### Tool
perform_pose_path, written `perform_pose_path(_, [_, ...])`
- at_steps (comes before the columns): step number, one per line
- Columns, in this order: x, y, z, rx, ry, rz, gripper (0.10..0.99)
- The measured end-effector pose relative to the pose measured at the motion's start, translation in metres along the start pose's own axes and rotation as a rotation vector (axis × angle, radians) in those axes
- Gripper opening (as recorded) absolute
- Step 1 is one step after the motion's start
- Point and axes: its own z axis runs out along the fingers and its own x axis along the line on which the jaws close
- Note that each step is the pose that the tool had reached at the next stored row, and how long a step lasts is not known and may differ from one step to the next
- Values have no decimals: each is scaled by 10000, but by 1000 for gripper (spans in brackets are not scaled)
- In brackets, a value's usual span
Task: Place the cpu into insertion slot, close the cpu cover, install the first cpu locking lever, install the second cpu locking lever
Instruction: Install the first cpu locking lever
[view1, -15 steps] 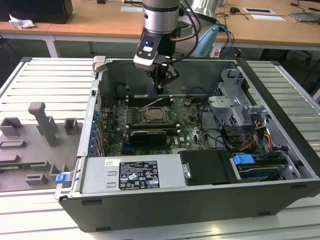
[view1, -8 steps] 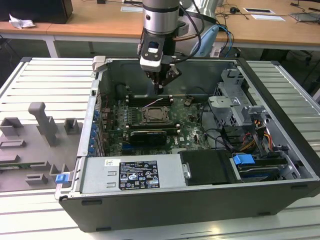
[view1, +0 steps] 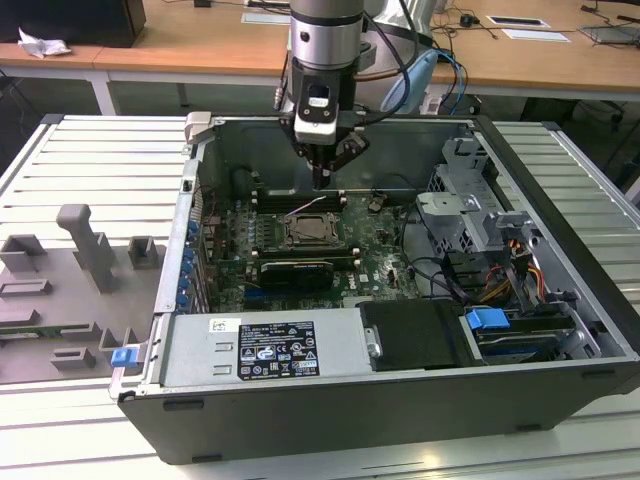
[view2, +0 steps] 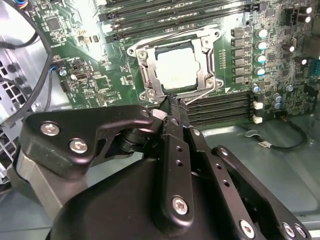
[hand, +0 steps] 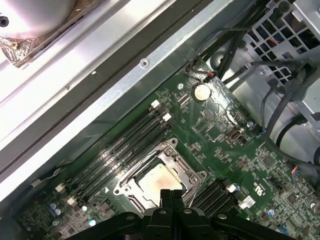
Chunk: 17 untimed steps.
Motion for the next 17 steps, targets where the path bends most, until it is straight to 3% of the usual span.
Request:
perform_pose_path(2, [-3,3,1,-13,6,-310,106])
perform_pose_path(11, [-3,3,8,-28,16,-665,106])
perform_pose_path(17, [-2,2,33,-96,55,-2301,106])
